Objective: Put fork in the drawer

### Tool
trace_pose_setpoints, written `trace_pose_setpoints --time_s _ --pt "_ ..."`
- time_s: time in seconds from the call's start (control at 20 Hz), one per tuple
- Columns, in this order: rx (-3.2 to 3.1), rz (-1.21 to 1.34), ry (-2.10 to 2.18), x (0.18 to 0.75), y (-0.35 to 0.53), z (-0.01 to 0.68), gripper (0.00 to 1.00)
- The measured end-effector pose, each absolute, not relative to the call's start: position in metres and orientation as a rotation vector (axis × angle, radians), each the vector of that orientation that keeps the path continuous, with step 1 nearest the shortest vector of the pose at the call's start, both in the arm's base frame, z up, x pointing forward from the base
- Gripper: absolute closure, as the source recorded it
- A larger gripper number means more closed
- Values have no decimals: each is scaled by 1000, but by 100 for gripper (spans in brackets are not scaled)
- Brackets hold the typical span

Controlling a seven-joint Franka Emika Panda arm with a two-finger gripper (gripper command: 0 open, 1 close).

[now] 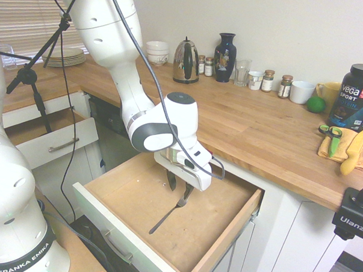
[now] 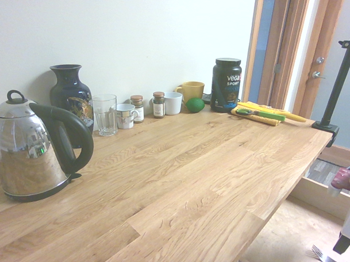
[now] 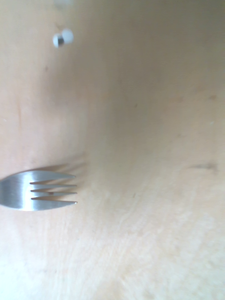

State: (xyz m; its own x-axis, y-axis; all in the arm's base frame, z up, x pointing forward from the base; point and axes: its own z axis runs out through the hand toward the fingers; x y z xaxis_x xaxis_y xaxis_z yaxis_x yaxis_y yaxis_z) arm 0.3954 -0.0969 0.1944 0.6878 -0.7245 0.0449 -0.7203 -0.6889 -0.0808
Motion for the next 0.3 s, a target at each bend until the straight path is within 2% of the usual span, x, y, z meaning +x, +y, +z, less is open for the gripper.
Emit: trace_pose_setpoints --time_s 0.3 --pt "-2812 -132 1215 389 -106 251 0"
